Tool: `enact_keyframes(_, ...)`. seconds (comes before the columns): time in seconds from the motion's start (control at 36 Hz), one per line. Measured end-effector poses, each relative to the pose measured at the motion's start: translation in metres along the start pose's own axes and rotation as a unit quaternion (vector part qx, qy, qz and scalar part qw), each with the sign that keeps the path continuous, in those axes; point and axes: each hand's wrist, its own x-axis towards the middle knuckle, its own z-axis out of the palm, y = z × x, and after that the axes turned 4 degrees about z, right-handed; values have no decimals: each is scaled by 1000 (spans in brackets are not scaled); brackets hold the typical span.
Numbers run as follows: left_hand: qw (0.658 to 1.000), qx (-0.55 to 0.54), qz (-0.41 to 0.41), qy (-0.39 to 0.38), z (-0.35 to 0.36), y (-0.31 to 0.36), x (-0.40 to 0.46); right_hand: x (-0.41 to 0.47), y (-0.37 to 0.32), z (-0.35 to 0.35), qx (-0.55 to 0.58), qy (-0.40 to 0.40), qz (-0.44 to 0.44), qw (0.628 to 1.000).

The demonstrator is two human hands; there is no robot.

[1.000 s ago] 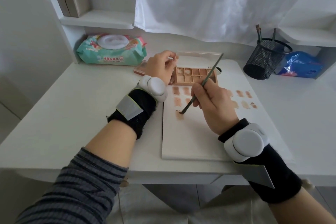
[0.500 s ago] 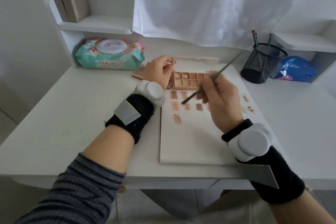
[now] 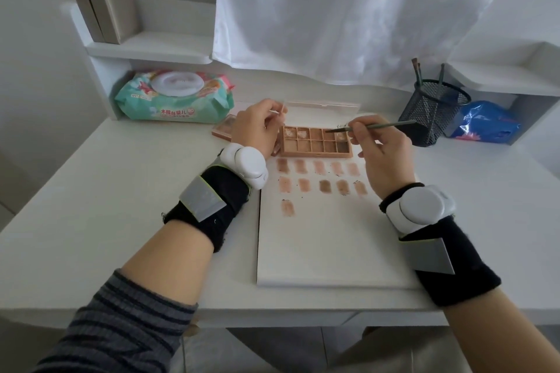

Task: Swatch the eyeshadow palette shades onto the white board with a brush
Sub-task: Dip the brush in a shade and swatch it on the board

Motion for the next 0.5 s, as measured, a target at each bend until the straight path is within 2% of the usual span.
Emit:
enact_keyframes(0.39, 1000, 0, -7, -1, 0, 2, -1, 1, 1, -1, 4, -4, 23, 1000)
enact_keyframes(0.5, 1000, 7, -6, 1, -1, 2, -1, 1, -12, -3, 88, 30, 33, 995)
